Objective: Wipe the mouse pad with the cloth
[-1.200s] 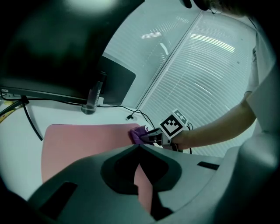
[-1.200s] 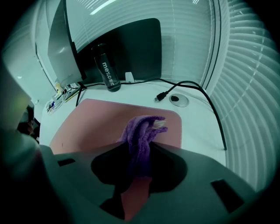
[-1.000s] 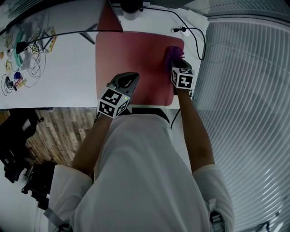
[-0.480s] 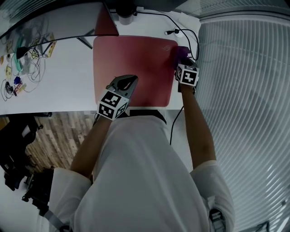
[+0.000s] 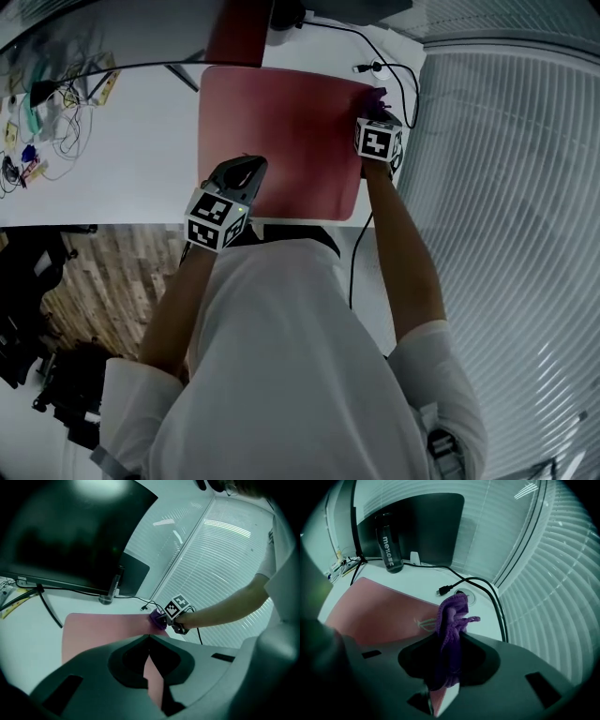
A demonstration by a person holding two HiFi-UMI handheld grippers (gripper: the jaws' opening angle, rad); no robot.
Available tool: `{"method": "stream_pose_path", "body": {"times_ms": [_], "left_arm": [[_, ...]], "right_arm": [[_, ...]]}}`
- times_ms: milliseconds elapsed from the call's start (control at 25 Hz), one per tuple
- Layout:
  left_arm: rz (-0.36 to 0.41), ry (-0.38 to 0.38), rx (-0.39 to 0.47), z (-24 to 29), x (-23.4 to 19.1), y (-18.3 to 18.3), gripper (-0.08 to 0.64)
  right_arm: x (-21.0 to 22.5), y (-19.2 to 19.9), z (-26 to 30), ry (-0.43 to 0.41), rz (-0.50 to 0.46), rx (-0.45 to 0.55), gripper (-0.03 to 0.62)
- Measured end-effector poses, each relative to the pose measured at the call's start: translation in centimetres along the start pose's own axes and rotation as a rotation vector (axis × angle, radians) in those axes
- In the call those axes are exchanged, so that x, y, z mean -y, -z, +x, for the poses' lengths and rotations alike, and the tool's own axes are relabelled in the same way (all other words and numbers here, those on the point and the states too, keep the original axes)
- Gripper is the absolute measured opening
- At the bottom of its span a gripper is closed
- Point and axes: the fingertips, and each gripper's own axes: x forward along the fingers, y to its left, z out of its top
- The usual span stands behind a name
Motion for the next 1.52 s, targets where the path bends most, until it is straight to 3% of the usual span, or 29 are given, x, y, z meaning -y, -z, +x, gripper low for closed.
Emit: {"method": "stream_pose_path", "body": {"times_ms": [600, 1520], "left_arm": [[-0.081, -0.065, 0.032, -5.2, -6.3, 2.0, 0.017], [-0.184, -0.098, 0.073, -9.5, -11.7, 4.6, 0.017]], "right_arm": [[-7.8, -3.2, -0.2, -0.023, -0.096, 0.047, 0.132], [-22.1, -7.5, -1.7, -0.166, -0.237, 0.096, 0.132]]}}
